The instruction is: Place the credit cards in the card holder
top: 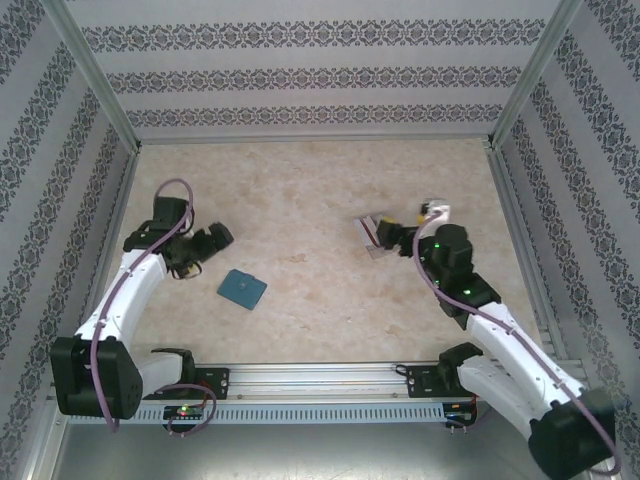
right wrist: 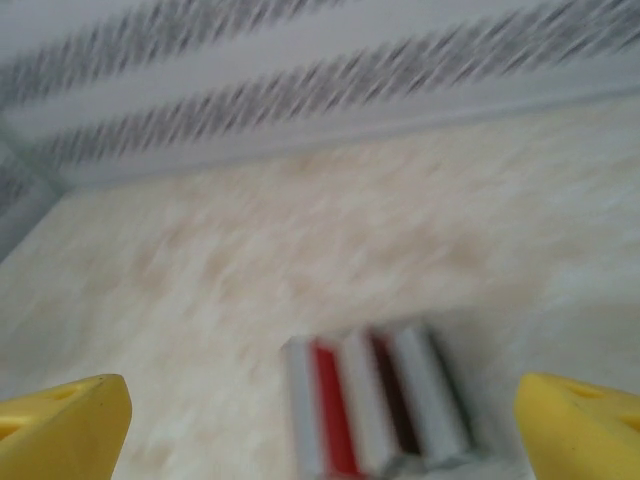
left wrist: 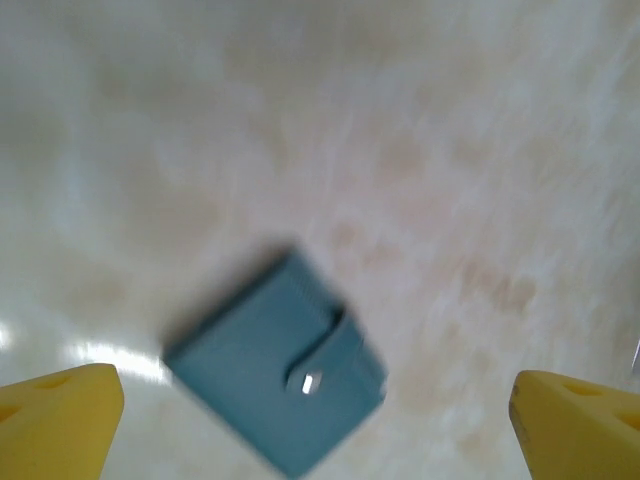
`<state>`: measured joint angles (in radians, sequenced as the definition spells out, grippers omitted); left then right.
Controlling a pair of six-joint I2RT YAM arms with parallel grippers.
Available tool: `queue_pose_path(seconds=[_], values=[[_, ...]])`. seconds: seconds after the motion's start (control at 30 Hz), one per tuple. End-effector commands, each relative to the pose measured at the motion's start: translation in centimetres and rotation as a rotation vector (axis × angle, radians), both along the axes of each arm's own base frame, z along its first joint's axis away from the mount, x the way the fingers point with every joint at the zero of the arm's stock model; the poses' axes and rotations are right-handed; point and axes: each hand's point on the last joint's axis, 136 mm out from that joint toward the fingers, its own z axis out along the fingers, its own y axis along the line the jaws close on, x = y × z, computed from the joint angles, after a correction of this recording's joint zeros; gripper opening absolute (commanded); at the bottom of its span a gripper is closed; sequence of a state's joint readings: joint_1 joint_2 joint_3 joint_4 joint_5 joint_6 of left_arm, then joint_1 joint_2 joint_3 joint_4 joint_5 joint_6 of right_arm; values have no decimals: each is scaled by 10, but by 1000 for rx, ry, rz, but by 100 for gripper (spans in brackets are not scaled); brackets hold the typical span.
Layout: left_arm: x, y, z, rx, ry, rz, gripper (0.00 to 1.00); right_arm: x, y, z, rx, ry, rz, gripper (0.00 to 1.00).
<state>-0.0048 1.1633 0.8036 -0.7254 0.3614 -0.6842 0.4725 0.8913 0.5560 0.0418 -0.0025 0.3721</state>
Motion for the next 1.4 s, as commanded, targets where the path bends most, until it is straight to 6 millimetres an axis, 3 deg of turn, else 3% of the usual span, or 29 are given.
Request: queue_pose_path(seconds=[0.0,0.13,0.3,0.43,0.57,0.7,0.87,1.2,1.37], values=[[-37,-27,-1,-210,110,56,100,-27,59,-24,-52,149,207,98],[-46,-14,-5,-140,109,104,91,-51,134,-41,-91,222,422,94],[-50,-21,-28,-204,142,148,72,-62,210,-59,24,372,605,86],[-50,-12,-46,-148,180,172,62,-58,254,-77,80,532,686,76],[-44,-3,-54,-106,192,187,59,-51,286,-98,174,669,703,64],[-37,-4,-65,-122,200,193,49,-43,300,-118,167,729,686,57],[-34,-4,-75,-122,206,191,47,-38,309,-131,210,778,657,46],[-24,-3,-84,-103,221,158,41,-55,294,-164,175,872,600,43],[-14,-11,-85,-143,212,119,42,-66,294,-164,176,874,606,43]])
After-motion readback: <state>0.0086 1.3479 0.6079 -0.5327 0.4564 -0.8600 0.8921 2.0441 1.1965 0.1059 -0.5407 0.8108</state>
